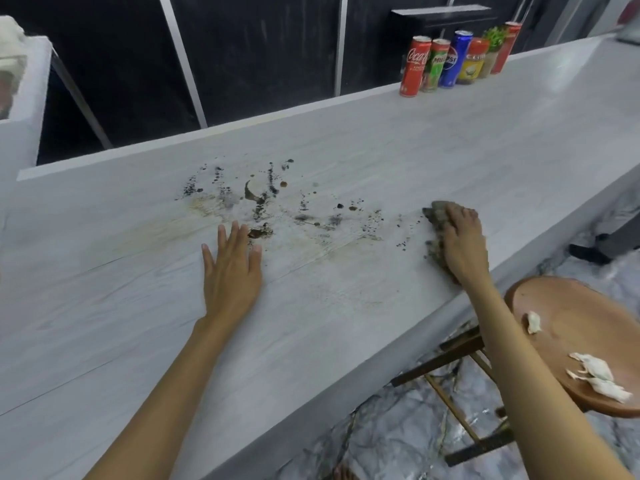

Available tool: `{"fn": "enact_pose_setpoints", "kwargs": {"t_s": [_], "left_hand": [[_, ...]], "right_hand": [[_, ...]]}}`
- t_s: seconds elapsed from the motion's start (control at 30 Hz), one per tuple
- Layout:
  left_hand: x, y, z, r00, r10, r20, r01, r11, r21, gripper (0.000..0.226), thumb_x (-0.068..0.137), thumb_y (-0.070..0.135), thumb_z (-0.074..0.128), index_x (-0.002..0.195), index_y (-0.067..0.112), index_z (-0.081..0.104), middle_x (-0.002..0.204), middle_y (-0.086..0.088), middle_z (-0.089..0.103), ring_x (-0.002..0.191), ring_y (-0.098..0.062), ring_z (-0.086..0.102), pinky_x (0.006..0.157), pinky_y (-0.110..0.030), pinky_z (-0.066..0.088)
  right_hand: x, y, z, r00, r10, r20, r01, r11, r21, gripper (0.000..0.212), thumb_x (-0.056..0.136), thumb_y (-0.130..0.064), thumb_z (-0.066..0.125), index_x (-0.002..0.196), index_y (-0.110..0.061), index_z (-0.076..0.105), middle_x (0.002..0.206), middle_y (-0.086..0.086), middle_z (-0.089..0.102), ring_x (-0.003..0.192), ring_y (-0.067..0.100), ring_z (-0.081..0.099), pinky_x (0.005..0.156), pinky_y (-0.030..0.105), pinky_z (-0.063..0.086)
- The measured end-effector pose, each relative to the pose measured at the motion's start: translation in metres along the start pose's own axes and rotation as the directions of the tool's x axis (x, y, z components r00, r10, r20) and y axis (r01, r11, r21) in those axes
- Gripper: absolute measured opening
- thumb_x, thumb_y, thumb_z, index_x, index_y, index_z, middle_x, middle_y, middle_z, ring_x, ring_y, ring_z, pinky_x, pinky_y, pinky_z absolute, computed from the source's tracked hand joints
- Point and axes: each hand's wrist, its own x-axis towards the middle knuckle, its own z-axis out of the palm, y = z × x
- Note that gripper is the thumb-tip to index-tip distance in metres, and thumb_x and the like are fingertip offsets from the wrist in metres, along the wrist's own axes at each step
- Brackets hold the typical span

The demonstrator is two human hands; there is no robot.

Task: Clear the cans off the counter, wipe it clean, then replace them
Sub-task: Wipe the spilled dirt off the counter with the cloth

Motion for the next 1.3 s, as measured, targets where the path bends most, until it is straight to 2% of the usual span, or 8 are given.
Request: {"fn": "enact_pose_setpoints", "kwargs": {"t_s": [0.1, 0.43, 0.63, 0.8, 0.93, 1.07, 1.17, 1.3], "left_hand": [[0.0, -0.001, 0.0, 1.0, -0.015, -0.022, 0.015, 1.0, -0.01, 0.054, 0.099, 0.035, 0.021, 0.148, 0.016, 0.01, 0.157, 0.003, 0.005, 0.144, -0.009, -0.009, 0.116, -0.035, -0.014], [0.0, 0.0, 0.004, 0.999, -0.036, -0.039, 0.036, 0.999, -0.023, 0.055, 0.098, 0.039, 0.019, 0.148, 0.016, 0.01, 0.157, 0.004, 0.004, 0.143, -0.007, -0.009, 0.117, -0.033, -0.01], [0.0, -0.002, 0.005, 0.998, -0.031, -0.047, 0.031, 1.0, -0.002, 0.056, 0.098, 0.042, 0.018, 0.148, 0.018, 0.01, 0.157, 0.006, 0.004, 0.143, -0.005, -0.01, 0.117, -0.032, -0.01], [-0.001, -0.002, 0.004, 0.998, -0.019, -0.054, 0.02, 1.0, 0.006, 0.055, 0.099, 0.04, 0.019, 0.148, 0.017, 0.011, 0.157, 0.004, 0.005, 0.143, -0.007, -0.009, 0.117, -0.033, -0.009], [-0.001, -0.001, 0.004, 0.999, -0.01, -0.042, 0.012, 0.999, 0.041, 0.054, 0.099, 0.037, 0.021, 0.148, 0.014, 0.012, 0.157, 0.001, 0.007, 0.144, -0.01, -0.007, 0.118, -0.034, -0.008], [-0.001, 0.0, 0.004, 1.0, -0.013, -0.024, 0.015, 0.998, 0.065, 0.054, 0.099, 0.036, 0.02, 0.148, 0.014, 0.01, 0.157, 0.001, 0.005, 0.144, -0.01, -0.008, 0.118, -0.035, -0.009], [-0.001, 0.0, 0.004, 0.999, -0.011, -0.03, 0.013, 0.998, 0.066, 0.055, 0.099, 0.037, 0.019, 0.148, 0.015, 0.008, 0.157, 0.001, 0.005, 0.144, -0.01, -0.009, 0.117, -0.034, -0.011], [-0.001, 0.0, 0.004, 0.999, -0.028, -0.017, 0.03, 0.996, 0.085, 0.056, 0.099, 0.039, 0.017, 0.148, 0.015, 0.005, 0.157, 0.002, 0.002, 0.144, -0.01, -0.01, 0.117, -0.034, -0.011]], "right_hand": [[0.004, -0.004, 0.018, 1.0, 0.001, 0.022, 0.006, 0.954, -0.298, 0.051, 0.096, -0.022, 0.03, 0.146, -0.009, 0.024, 0.156, 0.013, 0.013, 0.144, 0.031, 0.002, 0.118, 0.044, 0.007], [-0.012, -0.086, 0.097, 0.99, -0.113, 0.083, 0.13, 0.962, -0.239, 0.05, 0.099, -0.022, 0.025, 0.147, -0.009, 0.019, 0.157, 0.014, 0.008, 0.145, 0.031, -0.002, 0.118, 0.038, -0.003], [-0.029, -0.135, 0.122, 0.924, -0.324, 0.206, 0.316, 0.946, 0.071, 0.044, 0.094, -0.008, 0.036, 0.138, -0.009, 0.041, 0.152, 0.01, 0.028, 0.144, 0.025, 0.014, 0.119, 0.04, 0.01], [-0.013, -0.119, 0.075, 0.901, -0.203, 0.382, -0.138, 0.703, 0.698, 0.039, 0.089, -0.001, 0.042, 0.122, -0.009, 0.06, 0.126, 0.011, 0.061, 0.116, 0.02, 0.057, 0.102, 0.032, 0.045], [0.002, -0.065, 0.017, 0.925, -0.138, 0.353, -0.225, 0.55, 0.805, 0.036, 0.092, -0.008, 0.04, 0.105, -0.022, 0.07, 0.109, -0.004, 0.071, 0.113, 0.01, 0.058, 0.092, 0.017, 0.046], [0.015, 0.01, -0.019, 0.967, -0.088, 0.24, 0.026, 0.968, 0.251, 0.043, 0.097, -0.015, 0.03, 0.136, -0.021, 0.046, 0.147, 0.005, 0.038, 0.137, 0.024, 0.031, 0.112, 0.034, 0.025], [0.013, 0.023, -0.008, 0.976, -0.037, 0.213, 0.087, 0.969, -0.231, 0.05, 0.098, -0.027, 0.033, 0.146, -0.02, 0.024, 0.157, 0.014, -0.001, 0.145, 0.03, -0.003, 0.116, 0.043, 0.003], [0.005, -0.006, 0.017, 0.992, -0.051, 0.113, 0.076, 0.971, -0.225, 0.051, 0.099, -0.03, 0.03, 0.147, -0.015, 0.022, 0.157, 0.013, 0.003, 0.145, 0.027, -0.008, 0.118, 0.039, 0.005]]}}
